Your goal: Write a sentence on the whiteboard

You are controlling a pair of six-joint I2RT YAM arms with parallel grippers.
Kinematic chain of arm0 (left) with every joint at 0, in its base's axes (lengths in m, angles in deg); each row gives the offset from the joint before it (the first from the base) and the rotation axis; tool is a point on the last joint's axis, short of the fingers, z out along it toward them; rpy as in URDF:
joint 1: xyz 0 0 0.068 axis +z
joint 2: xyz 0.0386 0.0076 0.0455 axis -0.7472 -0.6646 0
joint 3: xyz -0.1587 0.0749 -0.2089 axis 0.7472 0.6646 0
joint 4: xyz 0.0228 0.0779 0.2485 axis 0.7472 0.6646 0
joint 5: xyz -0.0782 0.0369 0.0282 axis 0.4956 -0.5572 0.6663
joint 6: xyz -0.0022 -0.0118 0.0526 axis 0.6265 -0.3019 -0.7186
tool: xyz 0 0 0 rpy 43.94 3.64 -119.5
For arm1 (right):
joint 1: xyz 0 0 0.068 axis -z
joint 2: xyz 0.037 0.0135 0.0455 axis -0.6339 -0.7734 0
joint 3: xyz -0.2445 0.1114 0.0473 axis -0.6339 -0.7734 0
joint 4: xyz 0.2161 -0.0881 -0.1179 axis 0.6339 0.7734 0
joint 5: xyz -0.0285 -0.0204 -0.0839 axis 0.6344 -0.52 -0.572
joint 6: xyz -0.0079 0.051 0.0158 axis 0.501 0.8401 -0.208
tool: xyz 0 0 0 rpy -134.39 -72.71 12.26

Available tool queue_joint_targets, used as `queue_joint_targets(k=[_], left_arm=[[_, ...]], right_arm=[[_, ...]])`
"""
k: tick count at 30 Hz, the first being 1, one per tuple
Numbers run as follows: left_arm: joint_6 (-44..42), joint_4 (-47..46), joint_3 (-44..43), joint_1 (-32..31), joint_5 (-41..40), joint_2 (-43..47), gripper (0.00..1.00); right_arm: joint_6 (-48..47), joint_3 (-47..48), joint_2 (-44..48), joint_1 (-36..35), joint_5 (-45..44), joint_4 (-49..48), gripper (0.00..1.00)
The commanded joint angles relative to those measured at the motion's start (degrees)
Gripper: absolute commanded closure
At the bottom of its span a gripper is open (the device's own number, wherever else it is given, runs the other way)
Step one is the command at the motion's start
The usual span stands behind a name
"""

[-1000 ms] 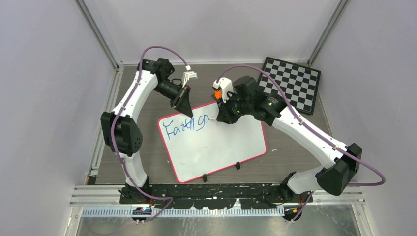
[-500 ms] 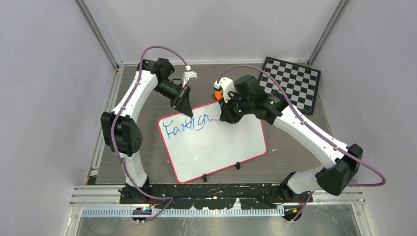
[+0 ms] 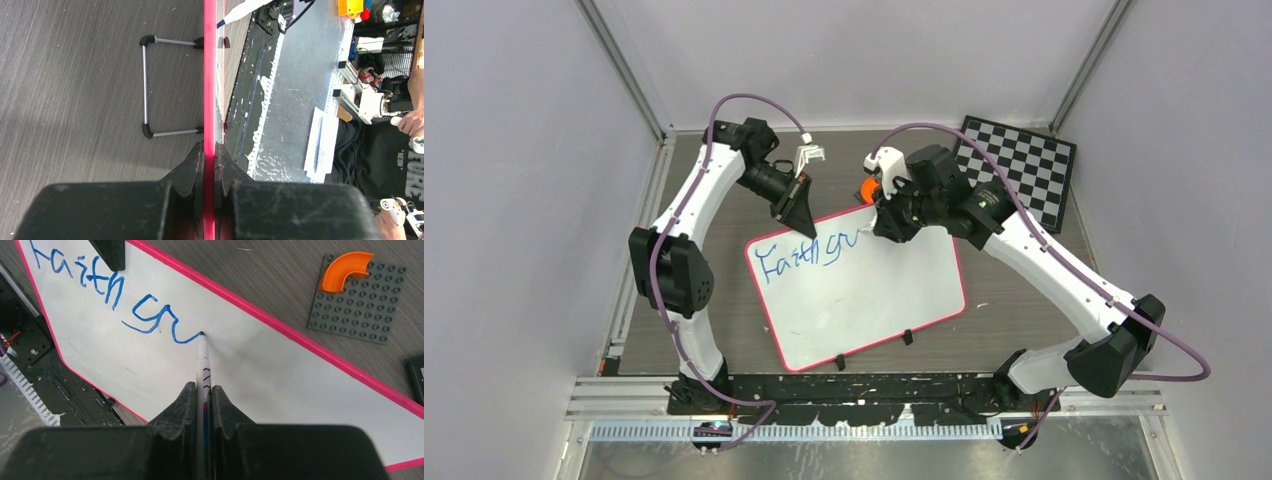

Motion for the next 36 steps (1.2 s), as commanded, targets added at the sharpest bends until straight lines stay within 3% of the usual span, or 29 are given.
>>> queue_joint_targets(k=[1,11,25,36], left_arm=[[-2.02,1.81,2.07,-1.94,-4.86,-0.49,1.0],[-2.06,1.91,2.03,-1.94,-4.94,-0.79,1.0],[-2.2,1.83,2.25,-1.95,-4.77,-0.75,1.0],[-2.22,1.89,2.53,-2.03,-4.68,-0.91,1.0]], right_arm=[[0.95,-0.32,-0.04,0.17,1.27,-2.23,1.0],[0.7,-3.84,1.2,0.13,2.1,-1.11,1.0],[0.11,0.34,4.01,0.13,4.23,4.07,1.0],[2.16,-0.01,4.3,1.74,3.36,1.49,1.0]])
